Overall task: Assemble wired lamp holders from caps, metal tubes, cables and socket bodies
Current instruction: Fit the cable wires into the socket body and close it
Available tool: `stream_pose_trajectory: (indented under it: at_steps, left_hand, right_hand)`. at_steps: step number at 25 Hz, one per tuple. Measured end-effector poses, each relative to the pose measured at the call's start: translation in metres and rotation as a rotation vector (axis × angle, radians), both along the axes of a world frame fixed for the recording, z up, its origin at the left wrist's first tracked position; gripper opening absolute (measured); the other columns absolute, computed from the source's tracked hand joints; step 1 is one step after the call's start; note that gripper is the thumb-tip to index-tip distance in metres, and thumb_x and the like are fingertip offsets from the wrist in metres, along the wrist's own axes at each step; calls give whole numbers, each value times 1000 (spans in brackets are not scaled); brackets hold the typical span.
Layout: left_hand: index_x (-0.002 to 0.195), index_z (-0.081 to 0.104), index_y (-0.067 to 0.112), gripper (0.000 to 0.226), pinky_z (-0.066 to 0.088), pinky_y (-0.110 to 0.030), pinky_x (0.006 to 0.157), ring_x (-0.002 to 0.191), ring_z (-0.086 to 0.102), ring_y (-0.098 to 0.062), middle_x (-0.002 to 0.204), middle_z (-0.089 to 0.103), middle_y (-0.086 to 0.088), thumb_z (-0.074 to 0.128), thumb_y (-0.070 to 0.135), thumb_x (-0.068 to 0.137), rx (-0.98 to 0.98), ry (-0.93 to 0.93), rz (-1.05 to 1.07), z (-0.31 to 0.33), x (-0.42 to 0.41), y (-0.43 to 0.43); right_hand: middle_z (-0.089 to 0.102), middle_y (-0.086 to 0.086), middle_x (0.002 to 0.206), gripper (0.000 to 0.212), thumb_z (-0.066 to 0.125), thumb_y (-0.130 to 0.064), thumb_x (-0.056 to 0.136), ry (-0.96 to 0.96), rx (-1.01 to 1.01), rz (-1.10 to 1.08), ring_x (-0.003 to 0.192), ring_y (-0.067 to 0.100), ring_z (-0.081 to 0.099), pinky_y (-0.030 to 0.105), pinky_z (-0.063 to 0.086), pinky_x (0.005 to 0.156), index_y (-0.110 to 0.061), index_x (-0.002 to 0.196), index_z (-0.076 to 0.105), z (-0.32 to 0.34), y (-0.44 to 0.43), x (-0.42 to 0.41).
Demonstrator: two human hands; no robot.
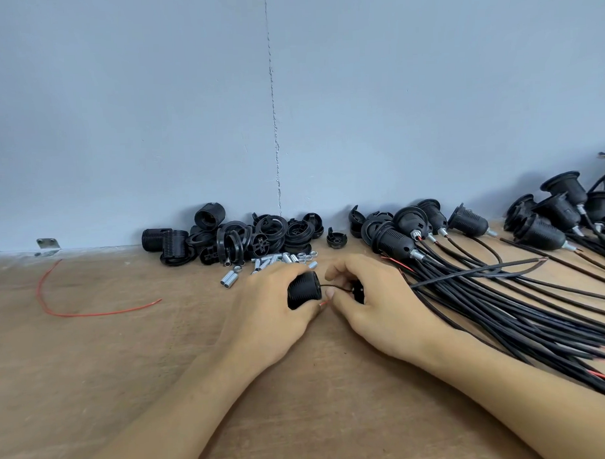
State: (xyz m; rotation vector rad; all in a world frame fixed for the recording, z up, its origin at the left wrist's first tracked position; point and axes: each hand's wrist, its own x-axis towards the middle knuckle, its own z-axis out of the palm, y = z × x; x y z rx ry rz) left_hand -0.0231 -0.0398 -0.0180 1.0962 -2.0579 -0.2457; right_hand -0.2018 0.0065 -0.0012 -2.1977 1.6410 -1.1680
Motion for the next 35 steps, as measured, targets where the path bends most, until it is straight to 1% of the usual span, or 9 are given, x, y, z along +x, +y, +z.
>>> stream_pose_trajectory:
  at_steps: [4,11,17,22,27,29,31,33,35]
  left_hand:
    - [96,70,37,24,35,-6,73,84,57,-1,85,65,19,82,38,76,50,45,33,-1,4,-9]
    - [96,72,37,25,43,-10,73,87,61,2,85,69,21,85,43,76,126,122,-24,1,6,-8]
    - [102,69,37,38,39,-2,75,93,61,6,93,71,22,90,28,71,165,143,-38,0,7,-7]
    - [104,57,36,46,48,-29,88,97,63,-6,99,69,16,87,17,74,175,136,-103,0,6,-5]
    - [102,50,41,49,46,-27,83,94,61,-4,97,67,17,85,20,76,140,134,-118,-1,7,-6]
    - [102,49,42,48,47,-28,82,94,62,-4,96,67,17,85,22,76,131,133,-129,-1,7,-6]
    - [103,50,42,48,48,-30,82,94,62,-5,96,67,19,85,24,76,123,123,-139,-2,6,-6]
    - [102,50,44,48,45,-24,79,95,61,-4,96,66,19,85,24,76,116,116,-156,-2,6,-6]
    - [103,51,45,47,42,-17,78,97,60,-3,97,66,19,85,25,76,115,121,-177,-3,6,-6]
  right_hand:
    - [56,-18,102,18,73,-17,85,86,39,150,96,-1,54,7,38,79,-28,97,66,0,-2,-7]
    - [56,-24,83,10,78,-12,84,75,-55,110,84,-10,53,4,36,75,-19,86,69,0,-7,-10]
    - [65,-30,78,23,73,-16,89,-28,28,115,80,-8,59,4,38,72,-36,81,66,5,-3,-9]
    - [69,-23,76,23,71,-17,91,-121,124,156,71,-8,58,6,42,70,-36,79,69,11,0,-11]
    - [69,-30,81,20,70,-16,92,-142,144,184,79,-11,61,5,40,75,-33,82,71,13,3,-9]
    - [71,-25,83,16,70,-17,92,-160,148,179,80,-8,62,8,42,74,-27,80,73,13,2,-9]
    - [73,-13,85,13,71,-19,91,-157,149,150,81,2,64,21,48,77,-19,79,74,12,2,-9]
    - [73,-6,83,13,72,-19,89,-148,146,121,81,10,65,31,50,81,-16,77,74,12,2,-6]
    - [72,-6,80,16,73,-17,86,-143,142,107,80,10,65,32,50,80,-20,71,73,12,3,-3]
